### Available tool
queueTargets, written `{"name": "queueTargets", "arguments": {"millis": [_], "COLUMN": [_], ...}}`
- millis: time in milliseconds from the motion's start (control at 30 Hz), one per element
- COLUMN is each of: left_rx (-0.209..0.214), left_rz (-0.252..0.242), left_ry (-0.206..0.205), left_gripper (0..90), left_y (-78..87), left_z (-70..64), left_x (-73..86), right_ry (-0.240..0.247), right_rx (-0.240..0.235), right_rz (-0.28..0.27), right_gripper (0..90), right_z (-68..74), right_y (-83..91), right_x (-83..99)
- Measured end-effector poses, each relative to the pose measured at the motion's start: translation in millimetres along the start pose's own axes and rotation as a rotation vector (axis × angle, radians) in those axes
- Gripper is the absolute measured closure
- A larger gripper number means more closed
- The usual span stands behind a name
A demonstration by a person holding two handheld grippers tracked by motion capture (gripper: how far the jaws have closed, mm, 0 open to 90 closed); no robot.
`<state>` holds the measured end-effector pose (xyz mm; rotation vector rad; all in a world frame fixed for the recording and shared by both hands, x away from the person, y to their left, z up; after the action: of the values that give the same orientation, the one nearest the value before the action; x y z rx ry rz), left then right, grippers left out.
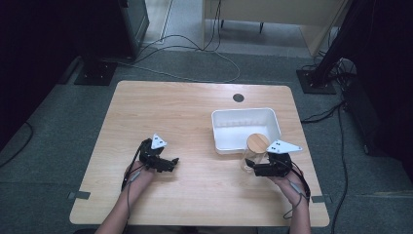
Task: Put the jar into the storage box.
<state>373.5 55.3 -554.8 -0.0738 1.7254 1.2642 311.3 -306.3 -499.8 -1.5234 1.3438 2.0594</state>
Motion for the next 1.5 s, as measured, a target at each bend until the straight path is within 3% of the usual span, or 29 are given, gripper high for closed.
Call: {"name": "queueTargets", "arguments": {"millis": [100, 533, 733, 767, 833, 900, 1000, 1200, 1333, 1500], "left_rx": [0.000, 0.000, 0.000, 0.000, 0.000, 0.000, 0.000, 0.000, 0.000, 0.000], "left_rz": [0.000, 0.000, 0.000, 0.000, 0.000, 0.000, 0.000, 0.000, 0.000, 0.000], "left_ry": [0.000, 0.000, 0.000, 0.000, 0.000, 0.000, 0.000, 0.000, 0.000, 0.000], "left_gripper": [0.0, 0.0, 0.0, 0.0, 0.0, 0.0, 0.0, 0.0, 0.0, 0.0], "left_y": [0.0, 0.0, 0.0, 0.0, 0.0, 0.0, 0.0, 0.0, 0.0, 0.0], "left_z": [0.0, 0.0, 0.0, 0.0, 0.0, 0.0, 0.0, 0.0, 0.0, 0.0], "left_x": [0.0, 0.0, 0.0, 0.0, 0.0, 0.0, 0.0, 0.0, 0.0, 0.0], "right_ry": [-0.002, 0.003, -0.015, -0.056, -0.056, -0.069, -0.083, -0.104, -0.150, -0.162], "right_rx": [-0.001, 0.015, 0.027, 0.024, 0.024, 0.034, 0.085, 0.115, 0.157, 0.176], "right_rz": [-0.017, -0.048, -0.031, -0.010, -0.010, 0.003, 0.032, 0.041, 0.065, 0.051], "right_gripper": [23.8, 25.2, 25.2, 25.2, 25.3, 25.3, 25.3, 25.3, 25.3, 25.3], "right_z": [1.6, 2.2, -0.7, -3.4, -3.4, -4.9, -7.5, -10.1, -12.6, -13.5], "right_y": [-2.5, -4.8, -2.2, 0.4, 0.4, 2.1, 6.2, 9.3, 18.0, 24.5], "right_x": [-1.2, -1.4, -1.7, -2.6, -2.6, -3.1, -6.5, -9.1, -15.4, -21.4]}}
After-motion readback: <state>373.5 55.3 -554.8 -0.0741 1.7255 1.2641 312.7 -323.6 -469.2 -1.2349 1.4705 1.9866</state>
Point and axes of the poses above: each handheld gripper's, and its own axes: y roughly backward along the jaws, x roughly out of its underside, z roughly to its left, the point moved 5 cm from there along -y, roughly forward along the jaws, and after that the axes turned 2 degrees about y, right-handed, at the moved point
